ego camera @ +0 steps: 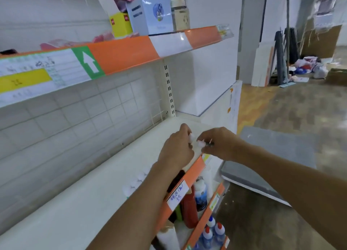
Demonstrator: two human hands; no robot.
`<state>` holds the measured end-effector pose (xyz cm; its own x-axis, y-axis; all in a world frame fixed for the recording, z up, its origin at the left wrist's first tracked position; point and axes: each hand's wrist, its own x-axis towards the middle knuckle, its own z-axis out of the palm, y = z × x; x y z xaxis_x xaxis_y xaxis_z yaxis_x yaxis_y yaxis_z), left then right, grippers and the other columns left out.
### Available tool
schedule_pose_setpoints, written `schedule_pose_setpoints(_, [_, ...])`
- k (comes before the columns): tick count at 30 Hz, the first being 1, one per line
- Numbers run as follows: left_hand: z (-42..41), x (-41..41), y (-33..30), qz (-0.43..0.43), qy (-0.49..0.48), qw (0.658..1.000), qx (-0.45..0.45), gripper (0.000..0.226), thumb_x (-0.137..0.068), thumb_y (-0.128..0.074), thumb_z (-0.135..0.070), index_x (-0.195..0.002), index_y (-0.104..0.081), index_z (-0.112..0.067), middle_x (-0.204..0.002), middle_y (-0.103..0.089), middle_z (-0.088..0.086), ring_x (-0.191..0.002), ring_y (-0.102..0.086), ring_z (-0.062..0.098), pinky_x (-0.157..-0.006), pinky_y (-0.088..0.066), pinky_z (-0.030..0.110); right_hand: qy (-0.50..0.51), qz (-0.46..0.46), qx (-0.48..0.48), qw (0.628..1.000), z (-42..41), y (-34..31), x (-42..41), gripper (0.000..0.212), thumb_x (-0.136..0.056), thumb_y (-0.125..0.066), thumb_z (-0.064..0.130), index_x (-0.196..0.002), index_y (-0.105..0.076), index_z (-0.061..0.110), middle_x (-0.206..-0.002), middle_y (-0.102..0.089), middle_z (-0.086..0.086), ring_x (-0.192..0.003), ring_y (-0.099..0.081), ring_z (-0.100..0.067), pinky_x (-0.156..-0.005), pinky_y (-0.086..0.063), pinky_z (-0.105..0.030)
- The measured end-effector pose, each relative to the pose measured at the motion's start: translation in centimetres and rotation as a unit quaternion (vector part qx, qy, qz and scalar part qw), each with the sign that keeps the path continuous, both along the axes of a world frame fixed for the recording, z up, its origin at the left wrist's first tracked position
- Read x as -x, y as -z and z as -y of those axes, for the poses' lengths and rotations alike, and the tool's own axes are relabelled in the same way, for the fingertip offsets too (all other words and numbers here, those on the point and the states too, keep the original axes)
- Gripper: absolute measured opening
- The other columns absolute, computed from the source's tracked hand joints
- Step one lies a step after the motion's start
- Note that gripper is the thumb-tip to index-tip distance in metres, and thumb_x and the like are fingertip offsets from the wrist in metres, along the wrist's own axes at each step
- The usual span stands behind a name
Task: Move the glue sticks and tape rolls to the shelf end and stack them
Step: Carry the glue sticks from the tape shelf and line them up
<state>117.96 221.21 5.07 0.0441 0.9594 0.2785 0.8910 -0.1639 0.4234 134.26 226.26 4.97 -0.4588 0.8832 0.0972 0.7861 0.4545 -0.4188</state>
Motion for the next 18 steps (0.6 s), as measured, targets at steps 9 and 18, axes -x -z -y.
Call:
schedule_pose_setpoints(9, [-0.7, 2.0, -0.6, 0.147, -0.136, 0.979, 0.043, 0.029, -0.083, -0.073, -0.019, -0.098, -0.048, -0.019, -0.094, -0.064, 0.002, -0.083, -0.066, 0.024, -0.068, -0.05, 0.038, -0.086, -0.165, 0.11, 0.976, -5.7, 0.3, 2.9, 0.024, -0.077, -0.082, 0.023, -0.1, -0.074, 0.02, -0.09, -0.071, 0.003, -0.082, -0.064, -0.013, -0.061, -0.044, -0.011])
schedule_pose_setpoints(18, [1.1, 2.0, -0.3, 0.198, -0.272, 0.942, 0.014, 0.032, -0.082, -0.077, -0.022, -0.1, -0.051, -0.017, -0.084, -0.066, 0.0, -0.046, -0.053, -0.005, -0.042, -0.034, 0.009, -0.176, -0.217, 0.213, 0.936, -7.2, 1.5, 5.9, 0.02, -0.074, -0.083, 0.021, -0.092, -0.073, 0.021, -0.086, -0.073, -0.004, -0.087, -0.071, -0.025, -0.087, -0.057, -0.049])
